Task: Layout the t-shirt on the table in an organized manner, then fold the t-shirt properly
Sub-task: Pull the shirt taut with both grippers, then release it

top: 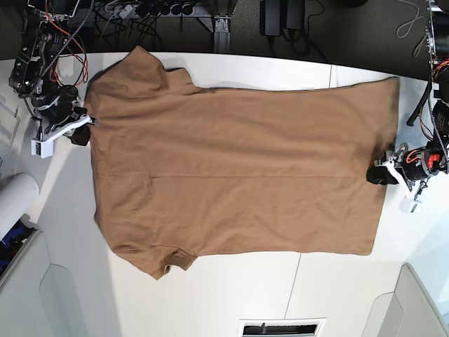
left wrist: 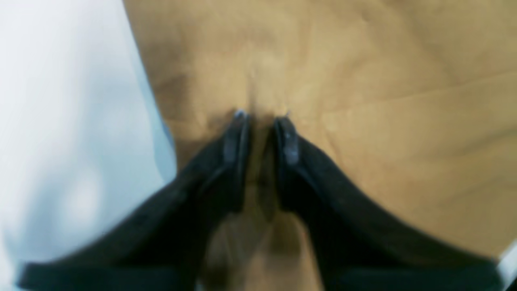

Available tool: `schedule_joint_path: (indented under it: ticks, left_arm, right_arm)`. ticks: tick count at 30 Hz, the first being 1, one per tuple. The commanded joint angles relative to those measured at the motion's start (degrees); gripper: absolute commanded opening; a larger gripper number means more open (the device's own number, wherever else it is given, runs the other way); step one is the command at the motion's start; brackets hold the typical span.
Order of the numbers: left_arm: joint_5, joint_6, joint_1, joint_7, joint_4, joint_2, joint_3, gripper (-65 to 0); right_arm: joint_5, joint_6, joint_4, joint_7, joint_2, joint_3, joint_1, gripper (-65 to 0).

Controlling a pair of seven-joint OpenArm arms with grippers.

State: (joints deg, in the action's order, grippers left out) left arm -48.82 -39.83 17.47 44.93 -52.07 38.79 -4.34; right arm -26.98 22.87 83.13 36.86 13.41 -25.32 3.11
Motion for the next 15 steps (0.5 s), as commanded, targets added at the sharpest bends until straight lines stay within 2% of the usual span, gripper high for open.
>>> schedule_joint_path:
  ticks: [1, 2, 5, 10, 15]
  left_arm:
    - [-1.6, -0.2, 1.4, -0.5, -1.2, 2.0, 0.3, -39.2]
    - [-2.4, -0.2, 1.6, -0.5, -1.7, 2.6, 0.3, -37.2]
    - [-5.4, -0.2, 1.5, 2.0, -4.9, 4.2, 0.3, -36.6]
    - [-16.0, -0.2, 0.5, 9.1, -8.4, 7.3, 0.3, -36.5]
    - [-17.0, -0.2, -5.0, 9.9, -9.5, 9.0, 4.3, -36.6]
  right_arm:
    - [-0.9, -0.1, 1.6, -0.4, 0.7, -1.0, -0.4, -65.0]
    - [-1.7, -0.1, 2.5, -0.4, 0.7, -1.5, -0.4, -65.0]
    - [-3.6, 0.7, 6.1, 1.2, 0.7, -3.3, -0.4, -65.0]
    - [-8.8, 4.5, 12.5, 6.4, 0.7, -9.2, 0.6, -65.0]
    - [-17.6, 8.6, 16.0, 9.8, 0.7, -16.3, 7.0, -65.0]
